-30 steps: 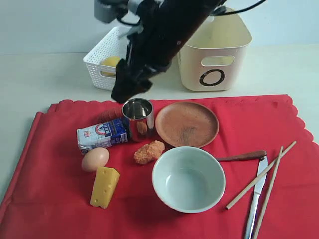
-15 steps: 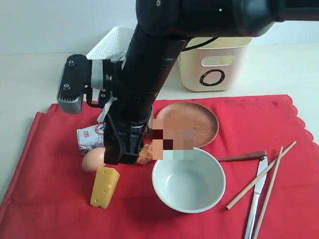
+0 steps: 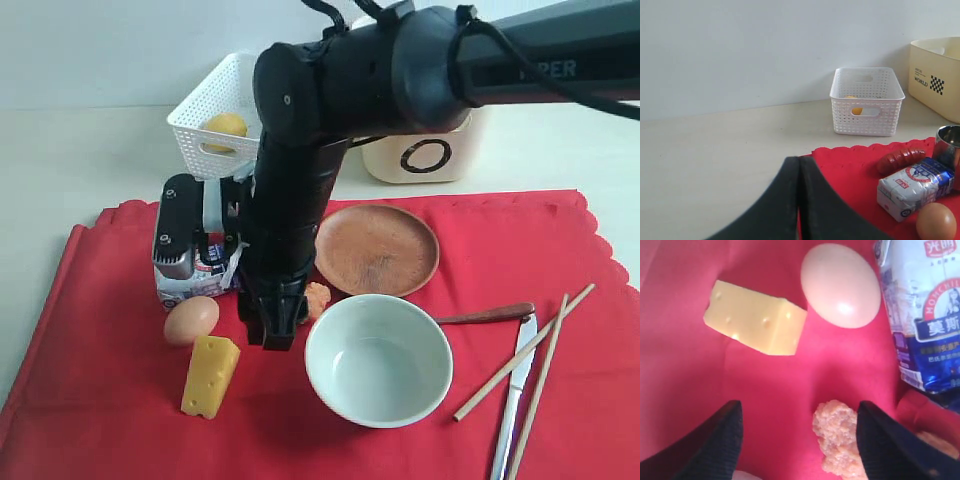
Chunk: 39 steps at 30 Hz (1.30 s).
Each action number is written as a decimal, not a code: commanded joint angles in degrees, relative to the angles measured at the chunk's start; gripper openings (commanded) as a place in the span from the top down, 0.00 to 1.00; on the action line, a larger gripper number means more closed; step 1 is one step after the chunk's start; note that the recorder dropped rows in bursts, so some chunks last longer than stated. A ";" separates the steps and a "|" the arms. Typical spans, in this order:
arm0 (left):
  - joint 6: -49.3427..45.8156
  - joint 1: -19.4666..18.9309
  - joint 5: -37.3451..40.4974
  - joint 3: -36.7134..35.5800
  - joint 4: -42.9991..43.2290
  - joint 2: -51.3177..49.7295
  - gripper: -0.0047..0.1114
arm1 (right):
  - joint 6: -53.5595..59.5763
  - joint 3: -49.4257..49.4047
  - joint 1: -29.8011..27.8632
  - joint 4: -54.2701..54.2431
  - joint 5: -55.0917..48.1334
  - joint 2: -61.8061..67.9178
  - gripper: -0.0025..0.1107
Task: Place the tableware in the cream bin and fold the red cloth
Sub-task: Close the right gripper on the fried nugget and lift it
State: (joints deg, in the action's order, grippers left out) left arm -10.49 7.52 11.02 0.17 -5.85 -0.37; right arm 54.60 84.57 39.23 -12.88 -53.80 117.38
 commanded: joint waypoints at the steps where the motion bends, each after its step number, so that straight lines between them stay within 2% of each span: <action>1: 0.02 -0.25 -0.05 -0.17 -0.03 0.37 0.95 | -2.23 -0.25 0.11 3.25 1.87 1.52 0.43; 10: 0.19 -0.25 -0.05 -0.17 -0.03 0.37 0.95 | -6.89 -0.25 0.11 9.72 4.46 4.84 0.43; 21: 0.09 -0.25 -0.05 -0.17 -0.03 0.37 0.95 | -7.26 -0.25 0.11 11.51 5.74 8.21 0.45; 25: 0.25 -0.25 -0.05 -0.17 -0.03 0.37 0.95 | -7.26 -0.25 0.11 11.51 5.58 8.21 0.55; 32: 0.11 -0.25 -0.05 -0.17 -0.03 0.37 0.95 | -7.26 -0.25 0.11 11.51 5.69 8.21 0.81; 39: 0.11 -0.25 -0.05 -0.17 -0.03 0.37 0.95 | -7.71 -0.25 0.11 11.30 5.69 8.21 0.98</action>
State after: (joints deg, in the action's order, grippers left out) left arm -10.49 7.52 11.02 0.17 -5.85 -0.37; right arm 47.45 84.44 39.23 -1.38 -47.73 124.87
